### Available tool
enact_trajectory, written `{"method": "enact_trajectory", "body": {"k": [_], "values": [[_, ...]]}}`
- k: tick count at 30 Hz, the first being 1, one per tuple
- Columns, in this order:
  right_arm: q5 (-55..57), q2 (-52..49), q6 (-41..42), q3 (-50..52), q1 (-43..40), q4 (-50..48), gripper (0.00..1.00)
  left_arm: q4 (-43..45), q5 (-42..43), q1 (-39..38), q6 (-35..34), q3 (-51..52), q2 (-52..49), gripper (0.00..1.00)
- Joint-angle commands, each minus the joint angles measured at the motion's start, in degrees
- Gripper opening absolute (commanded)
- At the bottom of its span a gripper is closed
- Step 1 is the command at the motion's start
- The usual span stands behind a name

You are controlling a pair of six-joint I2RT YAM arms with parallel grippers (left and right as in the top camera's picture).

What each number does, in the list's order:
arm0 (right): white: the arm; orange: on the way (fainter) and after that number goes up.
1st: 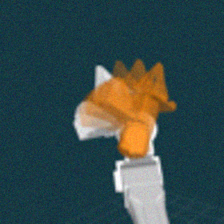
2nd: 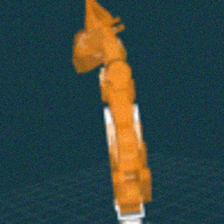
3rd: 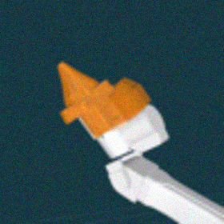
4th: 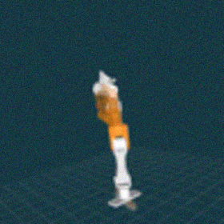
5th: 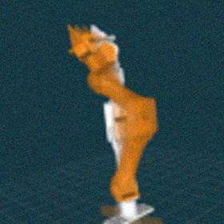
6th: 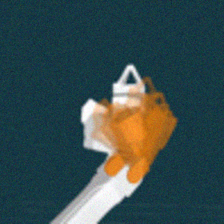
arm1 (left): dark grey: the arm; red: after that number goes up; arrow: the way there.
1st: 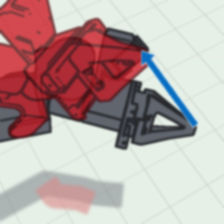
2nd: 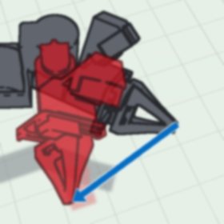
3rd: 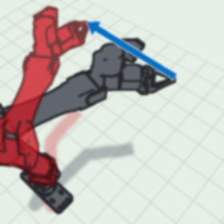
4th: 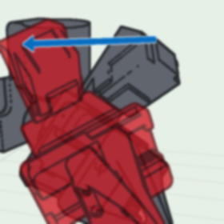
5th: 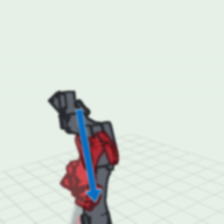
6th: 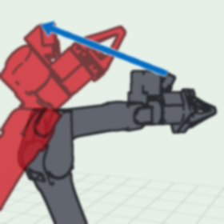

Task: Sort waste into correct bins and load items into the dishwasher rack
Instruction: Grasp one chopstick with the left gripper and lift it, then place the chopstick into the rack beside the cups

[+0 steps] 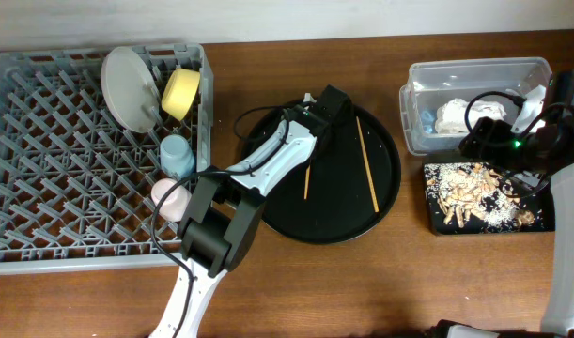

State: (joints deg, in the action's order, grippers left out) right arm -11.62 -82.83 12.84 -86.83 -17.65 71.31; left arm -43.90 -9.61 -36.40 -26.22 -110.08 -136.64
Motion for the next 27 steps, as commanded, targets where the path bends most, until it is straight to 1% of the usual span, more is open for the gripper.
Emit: {"method": "enact_trajectory", "body": {"k": [1, 5, 7, 9, 12, 14, 16, 21, 22, 23, 27], "values": [[0.3, 0.0, -0.6, -0.2, 0.0, -0.2, 0.83, 0.2, 1.3, -0.3, 0.2, -0.5, -2.2, 0.01], [0.3, 0.0, -0.6, -0.2, 0.0, -0.2, 0.83, -4.6, 1.2, -0.3, 5.2, -8.5, -2.1, 0.01], [0.3, 0.0, -0.6, -0.2, 0.0, -0.3, 0.83, -10.7, 0.3, -0.2, 7.8, -15.9, -2.1, 0.01], [0.3, 0.0, -0.6, -0.2, 0.0, -0.3, 0.83, -16.2, -2.9, 0.0, 7.9, -22.6, -2.1, 0.01], [0.3, 0.0, -0.6, -0.2, 0.0, -0.4, 0.83, -25.3, -10.0, 0.8, 7.9, -33.4, -2.1, 0.01], [0.3, 0.0, -0.6, -0.2, 0.0, -0.4, 0.84, -30.3, -11.7, 1.9, 7.9, -39.3, -2.1, 0.01], [0.3, 0.0, -0.6, -0.2, 0.0, -0.4, 0.84, -36.7, -11.6, 3.8, 7.9, -46.9, -2.1, 0.01], [0.3, 0.0, -0.6, -0.2, 0.0, -0.7, 0.84, -50.2, -11.6, 8.9, 7.9, -58.9, -2.1, 0.01], [0.3, 0.0, -0.6, -0.2, 0.0, -0.8, 0.84, -52.8, -10.3, 11.1, 10.7, -62.1, -2.1, 0.00], [0.3, 0.0, -0.6, -0.2, 0.0, -0.9, 0.84, -52.8, -6.2, 13.2, 14.3, -62.6, -1.1, 0.00], [0.3, 0.0, -0.6, -0.2, 0.0, -0.8, 0.84, -52.8, -3.0, 18.9, 14.4, -62.4, 1.4, 0.00]]}}
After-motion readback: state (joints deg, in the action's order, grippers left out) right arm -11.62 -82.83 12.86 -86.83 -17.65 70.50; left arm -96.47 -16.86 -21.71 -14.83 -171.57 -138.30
